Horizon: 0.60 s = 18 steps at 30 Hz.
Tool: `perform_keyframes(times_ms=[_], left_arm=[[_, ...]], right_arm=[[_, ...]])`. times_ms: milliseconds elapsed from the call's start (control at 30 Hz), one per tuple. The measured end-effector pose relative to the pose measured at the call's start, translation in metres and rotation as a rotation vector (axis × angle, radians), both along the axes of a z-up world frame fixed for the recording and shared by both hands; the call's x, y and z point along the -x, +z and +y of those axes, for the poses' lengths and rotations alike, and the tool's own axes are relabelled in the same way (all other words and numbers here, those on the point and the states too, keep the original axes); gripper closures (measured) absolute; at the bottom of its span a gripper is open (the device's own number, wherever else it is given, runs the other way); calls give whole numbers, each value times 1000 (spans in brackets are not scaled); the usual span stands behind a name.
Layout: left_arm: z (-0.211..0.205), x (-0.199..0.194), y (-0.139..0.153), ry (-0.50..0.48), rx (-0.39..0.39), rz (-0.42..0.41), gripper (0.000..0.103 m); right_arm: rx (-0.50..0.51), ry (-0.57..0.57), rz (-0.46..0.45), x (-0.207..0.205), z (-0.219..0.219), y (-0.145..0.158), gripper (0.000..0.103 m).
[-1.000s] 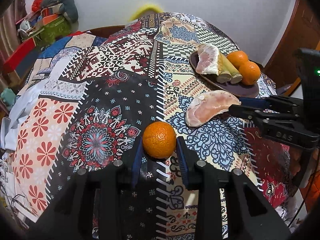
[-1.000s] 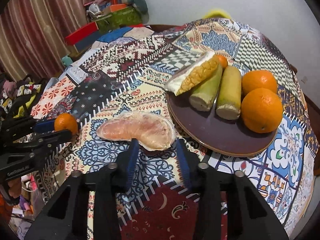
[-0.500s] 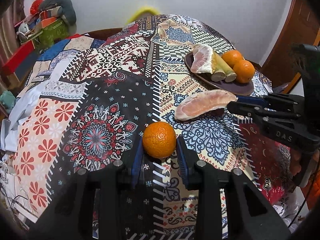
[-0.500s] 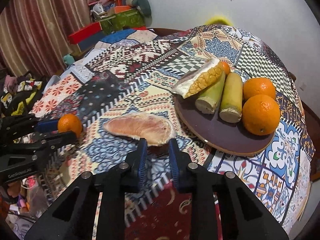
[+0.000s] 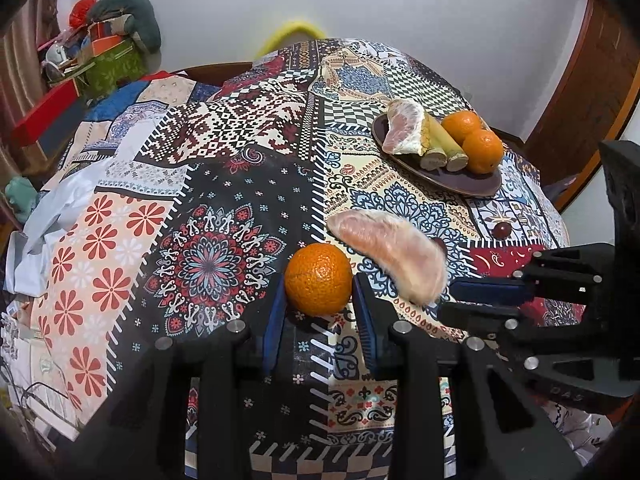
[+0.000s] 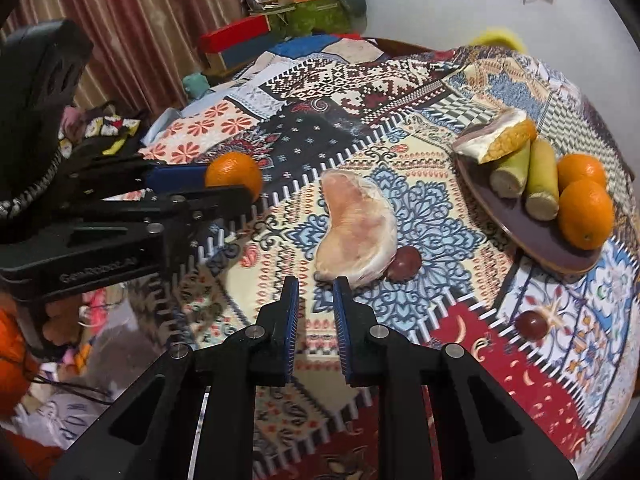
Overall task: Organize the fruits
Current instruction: 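Grasp the mandarin with the left gripper while the right gripper grasps the peeled pomelo segment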
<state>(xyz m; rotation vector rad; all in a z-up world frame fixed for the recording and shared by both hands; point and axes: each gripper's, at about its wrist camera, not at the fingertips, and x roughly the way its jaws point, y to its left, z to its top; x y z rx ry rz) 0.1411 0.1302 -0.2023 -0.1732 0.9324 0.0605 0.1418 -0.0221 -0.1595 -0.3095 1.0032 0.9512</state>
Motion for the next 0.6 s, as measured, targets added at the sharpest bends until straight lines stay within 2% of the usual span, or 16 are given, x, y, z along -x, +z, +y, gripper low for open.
perform_keyframes(times_ms=[133, 267, 467, 500, 600], left_arm=[[2, -1, 0, 2, 1, -3, 70], [6, -4, -2, 6, 6, -7, 70], [7, -7, -7, 6, 1, -2, 70], [8, -8, -8, 6, 3, -1, 70], [10, -8, -10, 7, 9, 0, 70]], right_arm=[[-43, -27, 17, -9, -5, 11, 87], [0, -64, -46, -19, -2, 11, 84], [40, -89, -24, -38, 11, -6, 82], [44, -90, -17, -40, 13, -9, 81], [39, -90, 6, -43, 16, -13, 68]])
